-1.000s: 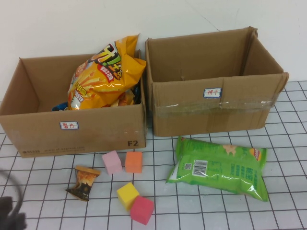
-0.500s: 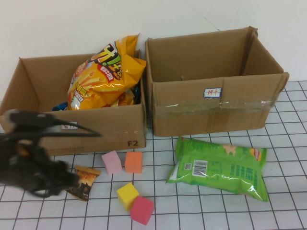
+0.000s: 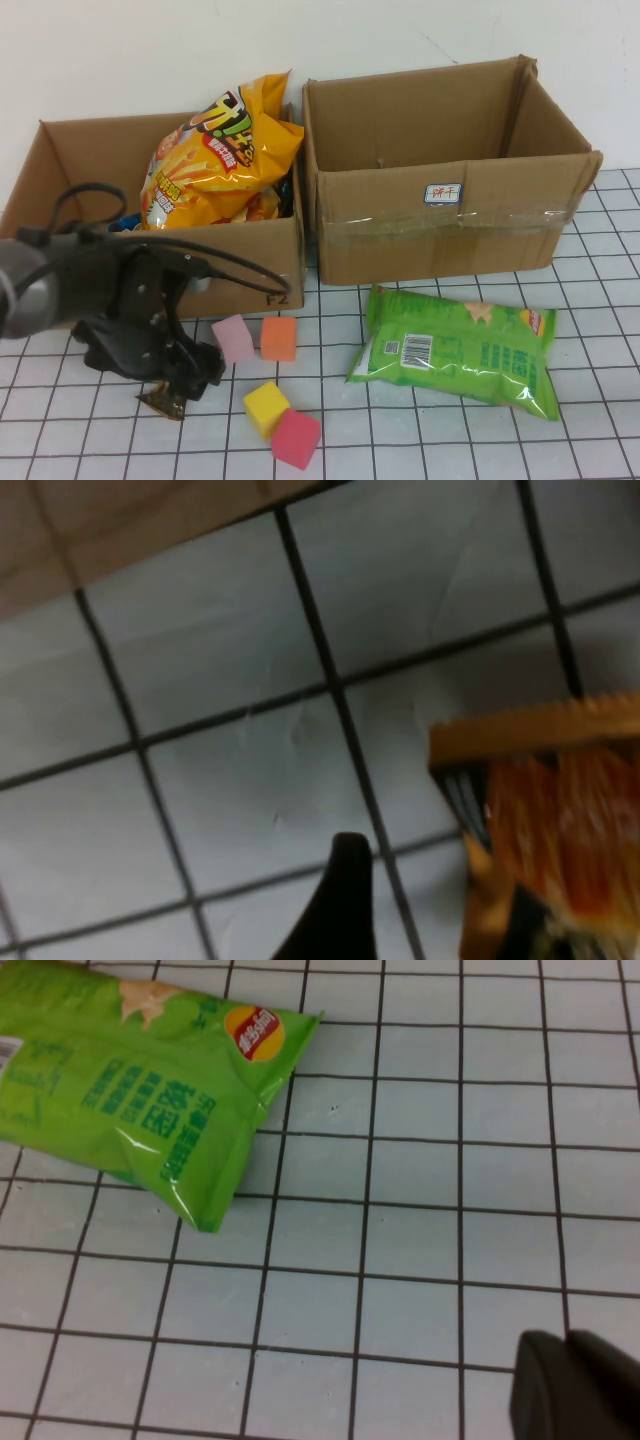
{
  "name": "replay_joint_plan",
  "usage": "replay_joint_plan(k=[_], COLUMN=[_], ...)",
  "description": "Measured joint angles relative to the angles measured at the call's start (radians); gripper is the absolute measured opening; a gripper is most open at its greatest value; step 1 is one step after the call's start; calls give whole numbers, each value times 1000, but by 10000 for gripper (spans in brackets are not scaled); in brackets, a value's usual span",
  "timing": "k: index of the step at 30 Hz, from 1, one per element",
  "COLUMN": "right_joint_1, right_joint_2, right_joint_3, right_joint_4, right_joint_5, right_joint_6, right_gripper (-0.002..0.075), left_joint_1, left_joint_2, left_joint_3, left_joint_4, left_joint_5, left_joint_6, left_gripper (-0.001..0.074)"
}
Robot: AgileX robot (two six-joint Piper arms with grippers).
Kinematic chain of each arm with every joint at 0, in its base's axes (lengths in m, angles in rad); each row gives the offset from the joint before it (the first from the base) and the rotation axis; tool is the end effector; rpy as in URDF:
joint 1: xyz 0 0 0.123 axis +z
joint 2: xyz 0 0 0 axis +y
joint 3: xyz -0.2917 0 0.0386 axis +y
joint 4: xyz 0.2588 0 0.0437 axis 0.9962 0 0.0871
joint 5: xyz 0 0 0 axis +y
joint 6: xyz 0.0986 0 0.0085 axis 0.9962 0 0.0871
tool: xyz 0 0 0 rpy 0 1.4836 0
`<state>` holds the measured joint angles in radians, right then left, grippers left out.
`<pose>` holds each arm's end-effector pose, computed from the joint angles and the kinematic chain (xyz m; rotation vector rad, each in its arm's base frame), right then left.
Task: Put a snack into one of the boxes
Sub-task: Pick up the biscuit, then place the biscuit in the biscuit box
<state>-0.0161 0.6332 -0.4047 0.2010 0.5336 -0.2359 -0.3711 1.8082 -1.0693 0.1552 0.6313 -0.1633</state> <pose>0.1271 0.0080 0.2497 -0.1067 2.2312 0.0711 0.3344 -0.1204 0.1611 0.4517 2.7995 0.0418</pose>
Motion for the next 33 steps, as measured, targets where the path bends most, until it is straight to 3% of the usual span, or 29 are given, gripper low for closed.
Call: replay_joint_plan(k=[4, 7, 12, 15, 21, 26, 33], right_joint_1=[0, 0, 0, 0, 0, 0, 0], right_joint_2=[0, 0, 0, 0, 0, 0, 0], right_joint_3=[0, 0, 0, 0, 0, 0, 0], right_joint_4=[0, -2, -2, -2, -2, -2, -2], right_joint_5=[-4, -8, -8, -10, -10, -18, -17], right_joint_6=[0, 0, 0, 0, 0, 0, 0], right_gripper=[1, 1, 1, 1, 1, 1, 1], left_joint_1=[0, 0, -2, -2, -8, -56, -144], left_joint_2=[55, 62, 62, 40, -86, -193, -207], left_joint_3=[-25, -32, -33, -33, -53, -196, -477], left_joint_4=[-7, -16, -40, -43, -97, -155, -179], left_joint_5=[-2, 0, 7, 34, 131, 214, -28], left_joint_6=[-21, -23, -25, -25, 38, 118, 141], left_gripper=[658, 601, 318, 188, 181, 181, 181])
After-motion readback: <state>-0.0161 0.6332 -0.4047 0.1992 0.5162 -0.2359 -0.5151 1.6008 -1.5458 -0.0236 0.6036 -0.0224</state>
